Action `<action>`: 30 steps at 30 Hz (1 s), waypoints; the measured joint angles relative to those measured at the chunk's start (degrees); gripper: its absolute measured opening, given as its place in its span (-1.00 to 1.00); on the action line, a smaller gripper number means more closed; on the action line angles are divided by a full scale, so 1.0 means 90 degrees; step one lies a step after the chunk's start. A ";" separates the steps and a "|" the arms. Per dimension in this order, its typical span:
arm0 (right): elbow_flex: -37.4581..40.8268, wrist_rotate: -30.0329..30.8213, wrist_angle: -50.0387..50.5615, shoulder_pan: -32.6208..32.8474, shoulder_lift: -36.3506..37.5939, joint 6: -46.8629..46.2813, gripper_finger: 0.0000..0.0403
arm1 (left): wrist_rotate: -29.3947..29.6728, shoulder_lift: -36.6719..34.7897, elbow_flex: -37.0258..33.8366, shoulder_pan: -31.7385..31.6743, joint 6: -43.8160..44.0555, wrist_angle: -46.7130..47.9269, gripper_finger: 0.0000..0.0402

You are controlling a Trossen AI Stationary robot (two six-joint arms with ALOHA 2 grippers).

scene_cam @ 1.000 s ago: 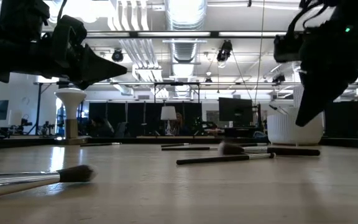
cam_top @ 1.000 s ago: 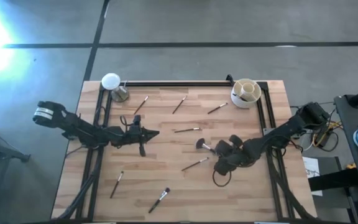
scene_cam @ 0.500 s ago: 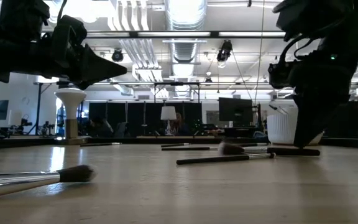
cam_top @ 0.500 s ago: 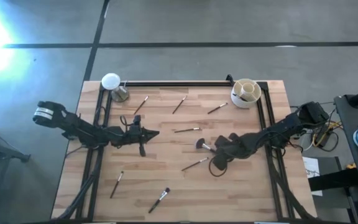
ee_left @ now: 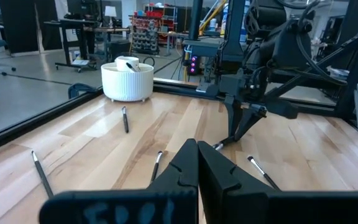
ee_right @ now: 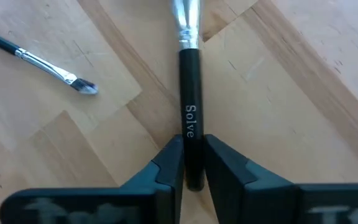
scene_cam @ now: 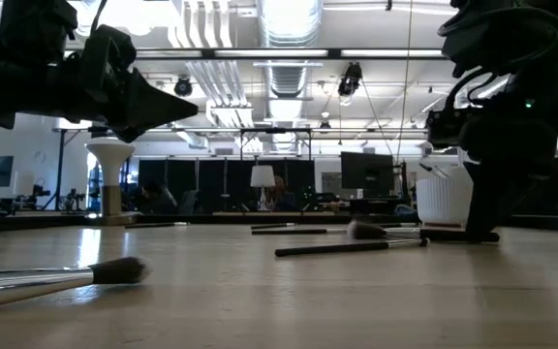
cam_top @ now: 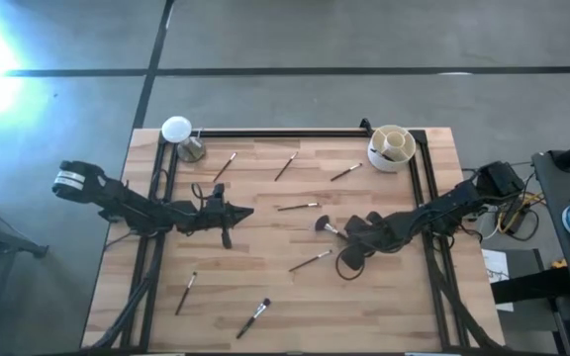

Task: Put items in baskets/containers
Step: Put the black highlighter brush into the white organizer

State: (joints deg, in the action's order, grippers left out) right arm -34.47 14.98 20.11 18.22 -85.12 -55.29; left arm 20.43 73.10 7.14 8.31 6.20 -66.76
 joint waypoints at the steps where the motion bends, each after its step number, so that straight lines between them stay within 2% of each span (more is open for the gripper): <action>1: 0.0013 0.0000 -0.0015 0.0000 0.0000 0.0000 -0.76 | 0.0000 0.0000 0.0000 -0.0001 0.0000 0.0000 -1.00; 8: -0.0001 0.0192 -0.0087 0.0005 0.0000 0.0331 -0.84 | 0.0000 0.0000 0.0002 -0.0001 0.0016 0.0000 -1.00; 15: -0.0157 0.1239 -0.0902 0.0005 0.0242 0.1294 -0.85 | 0.0046 0.0000 0.0002 -0.0001 0.0151 -0.0081 -1.00; 19: -0.0157 0.1796 -0.2272 -0.0003 0.0393 0.2371 -0.85 | -0.0044 0.0000 0.0002 -0.0004 0.0134 -0.0364 -1.00; 22: -0.0152 0.1928 -0.3665 -0.0045 0.0381 0.3459 -0.85 | -0.0292 0.0000 0.0082 0.0000 0.0182 -0.0399 -1.00; 26: -0.0154 0.1932 -0.5669 -0.0131 0.0085 0.4765 -0.86 | -0.0382 0.0135 0.0377 0.0086 -0.0036 -0.0207 -0.95; 30: -0.0187 0.1376 -0.7463 -0.0224 -0.0501 0.5574 -0.86 | -0.0592 0.0445 0.0847 0.0217 -0.0234 -0.0240 -0.77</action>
State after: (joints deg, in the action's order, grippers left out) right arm -36.15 27.37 -47.06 16.20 -89.63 -5.12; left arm 15.10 77.11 14.76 10.26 4.09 -68.92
